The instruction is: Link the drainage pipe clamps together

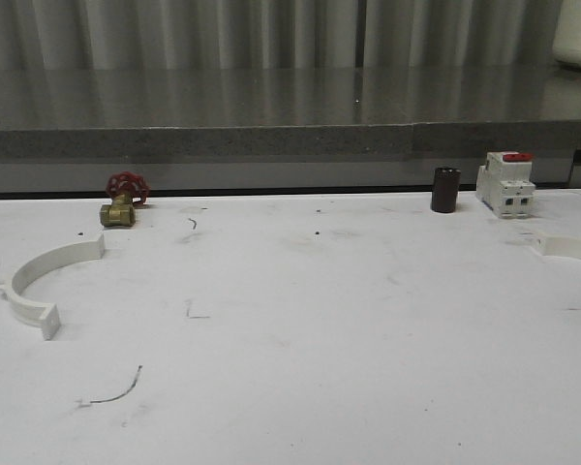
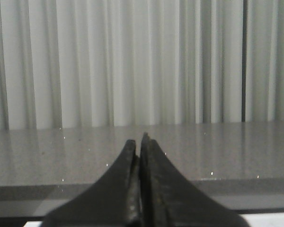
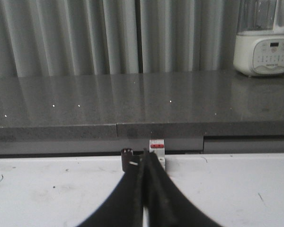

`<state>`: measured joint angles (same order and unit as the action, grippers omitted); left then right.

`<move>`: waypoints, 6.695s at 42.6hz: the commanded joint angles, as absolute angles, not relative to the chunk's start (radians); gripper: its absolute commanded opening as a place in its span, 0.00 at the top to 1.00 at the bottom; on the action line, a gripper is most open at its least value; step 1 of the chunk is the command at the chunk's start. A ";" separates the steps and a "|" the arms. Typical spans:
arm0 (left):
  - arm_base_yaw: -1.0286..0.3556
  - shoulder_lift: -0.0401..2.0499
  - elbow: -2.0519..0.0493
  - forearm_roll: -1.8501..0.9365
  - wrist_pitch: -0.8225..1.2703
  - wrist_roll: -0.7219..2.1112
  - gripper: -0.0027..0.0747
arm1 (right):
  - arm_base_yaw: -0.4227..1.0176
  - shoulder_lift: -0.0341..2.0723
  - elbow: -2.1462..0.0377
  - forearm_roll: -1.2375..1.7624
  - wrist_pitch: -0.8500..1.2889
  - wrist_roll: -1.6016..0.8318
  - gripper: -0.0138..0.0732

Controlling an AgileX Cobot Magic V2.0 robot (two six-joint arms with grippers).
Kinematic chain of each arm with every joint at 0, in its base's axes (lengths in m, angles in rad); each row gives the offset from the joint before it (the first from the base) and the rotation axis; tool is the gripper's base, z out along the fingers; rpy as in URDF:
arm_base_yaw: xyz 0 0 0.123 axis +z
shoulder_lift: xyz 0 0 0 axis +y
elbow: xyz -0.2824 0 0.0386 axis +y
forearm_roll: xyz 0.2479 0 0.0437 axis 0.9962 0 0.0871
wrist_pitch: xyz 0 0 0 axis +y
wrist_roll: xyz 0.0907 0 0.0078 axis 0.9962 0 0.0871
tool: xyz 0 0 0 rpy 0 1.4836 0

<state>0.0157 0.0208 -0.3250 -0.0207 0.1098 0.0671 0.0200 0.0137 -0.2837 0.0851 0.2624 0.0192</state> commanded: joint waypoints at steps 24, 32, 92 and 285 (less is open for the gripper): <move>0.009 0.583 -0.709 -0.035 0.506 0.055 0.99 | 0.019 0.565 -0.629 0.084 0.541 0.019 0.98; 0.009 0.663 -0.709 -0.015 0.498 0.055 0.99 | 0.019 0.630 -0.629 0.073 0.582 0.019 0.97; -0.160 1.702 -1.194 -0.036 0.702 0.055 0.41 | 0.019 0.680 -0.629 0.072 0.600 0.019 0.32; -0.565 0.875 -0.846 -0.053 0.586 0.076 0.56 | 0.019 0.680 -0.629 0.072 0.600 0.019 0.32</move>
